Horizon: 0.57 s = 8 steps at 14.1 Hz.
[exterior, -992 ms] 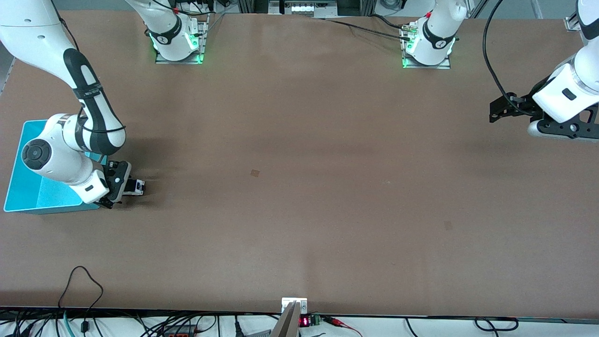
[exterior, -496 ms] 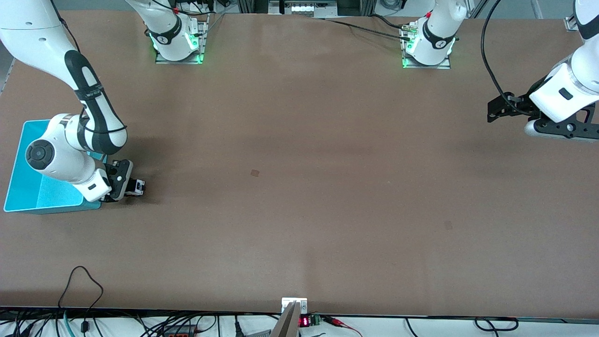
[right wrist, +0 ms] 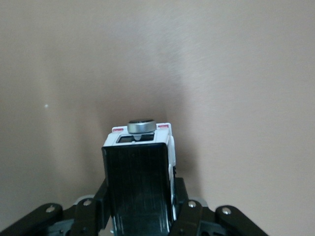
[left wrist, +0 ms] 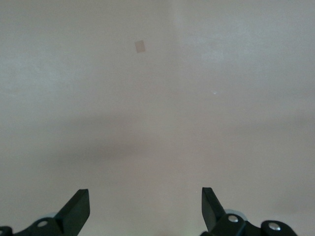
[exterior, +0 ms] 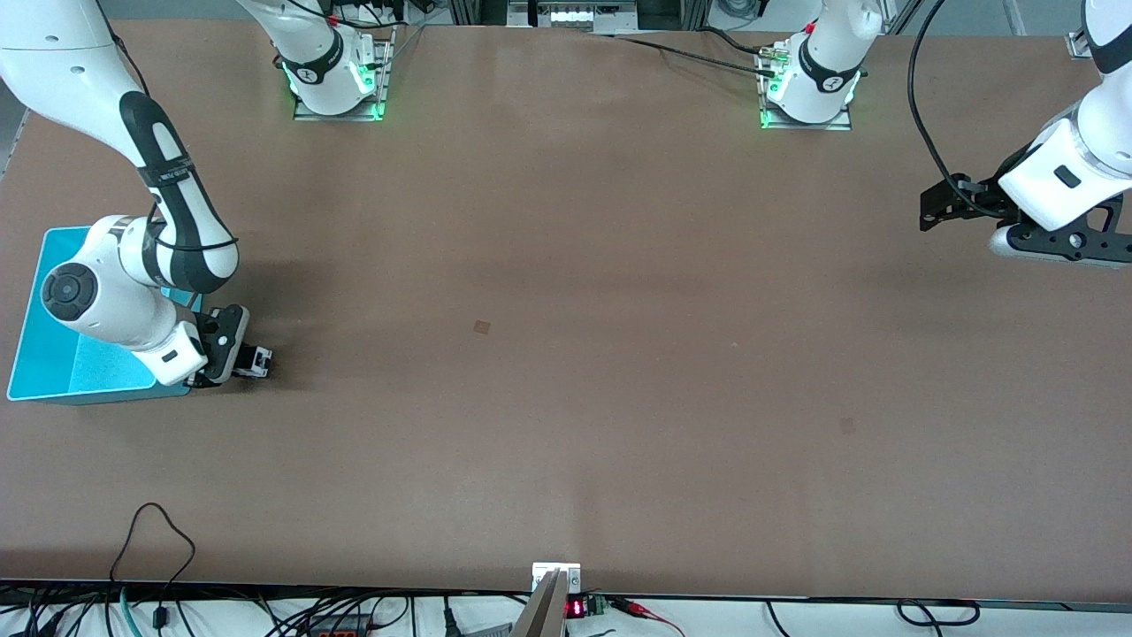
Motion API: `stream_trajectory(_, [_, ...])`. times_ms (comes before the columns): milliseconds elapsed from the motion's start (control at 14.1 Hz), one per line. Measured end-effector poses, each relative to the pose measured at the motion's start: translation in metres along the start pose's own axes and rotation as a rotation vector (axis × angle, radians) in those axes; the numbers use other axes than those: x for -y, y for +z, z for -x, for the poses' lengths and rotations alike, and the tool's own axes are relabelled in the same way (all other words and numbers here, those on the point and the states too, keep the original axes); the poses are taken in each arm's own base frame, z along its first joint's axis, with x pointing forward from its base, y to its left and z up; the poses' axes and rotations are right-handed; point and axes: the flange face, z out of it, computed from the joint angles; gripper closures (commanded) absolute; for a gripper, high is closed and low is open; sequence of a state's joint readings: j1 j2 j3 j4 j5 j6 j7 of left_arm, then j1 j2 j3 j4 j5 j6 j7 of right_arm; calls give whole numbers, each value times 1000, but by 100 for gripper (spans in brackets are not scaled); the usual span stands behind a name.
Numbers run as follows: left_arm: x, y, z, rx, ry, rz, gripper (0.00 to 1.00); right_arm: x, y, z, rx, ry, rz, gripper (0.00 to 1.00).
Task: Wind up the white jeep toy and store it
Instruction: 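Close the right gripper on the jeep and lift it, then carry the jeep over the cyan bin and lower it inside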
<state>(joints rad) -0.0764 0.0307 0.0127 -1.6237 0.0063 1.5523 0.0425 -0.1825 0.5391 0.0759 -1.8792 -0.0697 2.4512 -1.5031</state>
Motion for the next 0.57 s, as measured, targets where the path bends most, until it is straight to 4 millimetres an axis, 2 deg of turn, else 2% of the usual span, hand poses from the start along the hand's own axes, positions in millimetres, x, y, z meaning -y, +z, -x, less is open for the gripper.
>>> stream_trajectory(283, [-3, -1, 0, 0, 6, 0, 0, -16, -56, -9, -43, 30, 92, 100])
stream_trajectory(567, [-10, -1, 0, 0, 18, -1, 0, -25, -98, 9, -82, 233, 127, 100])
